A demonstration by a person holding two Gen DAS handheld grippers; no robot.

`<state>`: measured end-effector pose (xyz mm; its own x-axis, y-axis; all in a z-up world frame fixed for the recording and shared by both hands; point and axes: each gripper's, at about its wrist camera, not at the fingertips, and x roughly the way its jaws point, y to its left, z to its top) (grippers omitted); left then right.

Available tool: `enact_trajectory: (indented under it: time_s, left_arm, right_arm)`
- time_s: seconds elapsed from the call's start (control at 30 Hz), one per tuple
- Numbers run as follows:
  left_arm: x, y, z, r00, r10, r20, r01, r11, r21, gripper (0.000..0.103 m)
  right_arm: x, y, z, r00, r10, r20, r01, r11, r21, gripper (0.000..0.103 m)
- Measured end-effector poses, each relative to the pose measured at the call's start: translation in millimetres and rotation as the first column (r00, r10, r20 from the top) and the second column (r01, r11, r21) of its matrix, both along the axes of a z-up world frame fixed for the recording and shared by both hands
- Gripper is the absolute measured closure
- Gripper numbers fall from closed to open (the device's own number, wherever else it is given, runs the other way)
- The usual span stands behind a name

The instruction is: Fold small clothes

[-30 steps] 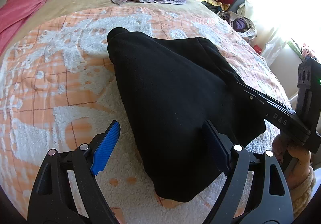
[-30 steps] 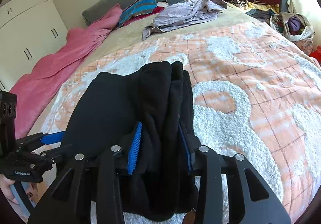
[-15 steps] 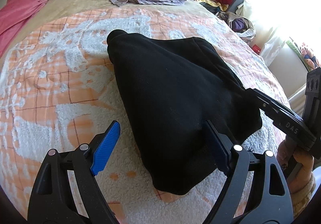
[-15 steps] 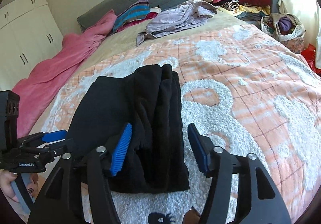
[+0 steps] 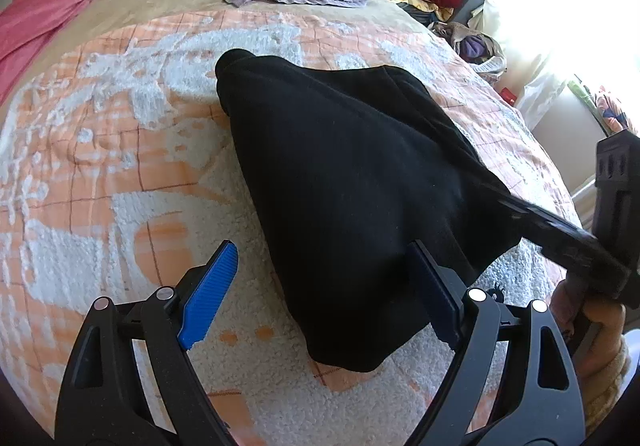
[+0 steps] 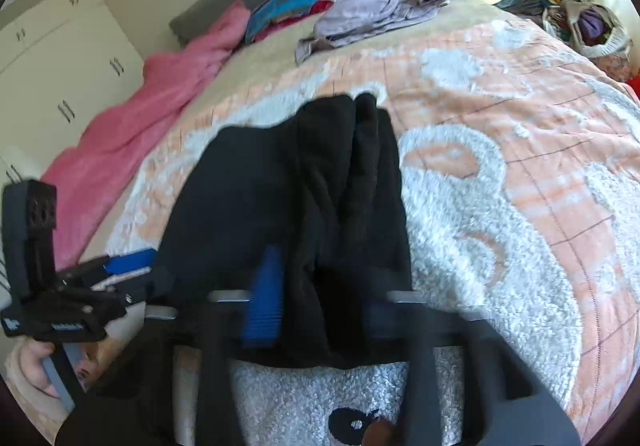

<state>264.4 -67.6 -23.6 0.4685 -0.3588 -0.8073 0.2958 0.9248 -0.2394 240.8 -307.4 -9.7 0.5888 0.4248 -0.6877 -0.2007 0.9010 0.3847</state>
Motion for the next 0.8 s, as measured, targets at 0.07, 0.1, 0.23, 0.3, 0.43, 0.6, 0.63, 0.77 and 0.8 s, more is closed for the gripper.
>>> enact_trajectory:
  time_s: [0.07, 0.1, 0.23, 0.3, 0.43, 0.6, 0.63, 0.77, 0.8]
  left_arm:
    - [-1.5, -2.4, -0.2, 1.0, -0.007, 0.0, 0.007, 1.0, -0.002, 0.025]
    - [-1.9, -3.5, -0.3, 1.0, -0.013, 0.0, 0.013, 1.0, -0.002, 0.025]
    - [-4.4, -9.9, -2.4, 0.999, -0.039, 0.001, 0.039, 0.999, 0.002, 0.025]
    - [-3.3, -11.1, -4.9, 0.999, -0.038, -0.006, 0.038, 0.999, 0.005, 0.025]
    - [-4.2, -10.2, -5.9, 0.999, -0.035, -0.006, 0.035, 0.999, 0.006, 0.025]
    - [-6.4, -8.5, -4.7, 0.999, -0.035, -0.003, 0.035, 0.999, 0.007, 0.025]
    - [-7.2, -8.0, -4.2, 0.999, -0.035, -0.001, 0.035, 0.999, 0.007, 0.025]
    - [-11.1, -6.5, -2.2, 0.999, -0.033, 0.004, 0.033, 0.999, 0.006, 0.025]
    - [-12.5, -5.6, -1.5, 0.999, -0.033, 0.006, 0.033, 0.999, 0.007, 0.025]
  right_arm:
    - [-7.6, 0.2, 5.4, 0.999, -0.004, 0.043, 0.005, 1.0, -0.022, 0.082]
    - [-12.5, -0.9, 10.8, 0.997, -0.014, 0.074, 0.017, 0.999, -0.038, 0.083]
    - [-14.8, -0.2, 7.7, 0.996, -0.026, 0.085, 0.036, 0.993, -0.115, 0.082]
    - [-11.5, 3.8, -2.8, 0.998, -0.027, 0.059, 0.035, 0.989, -0.146, 0.077]
    - [-15.6, -0.1, -3.3, 0.996, -0.064, 0.059, 0.071, 0.988, -0.137, 0.062]
    - [-26.5, -10.8, 7.1, 0.989, -0.117, 0.094, 0.13, 0.982, -0.135, 0.04]
    - [-30.3, -12.4, 10.0, 0.986, -0.128, 0.103, 0.142, 0.98, -0.137, 0.034]
    - [-46.7, -18.0, 22.4, 0.979, -0.15, 0.14, 0.167, 0.98, -0.111, 0.014]
    - [-52.4, -18.6, 26.3, 0.975, -0.156, 0.157, 0.175, 0.978, -0.114, 0.011]
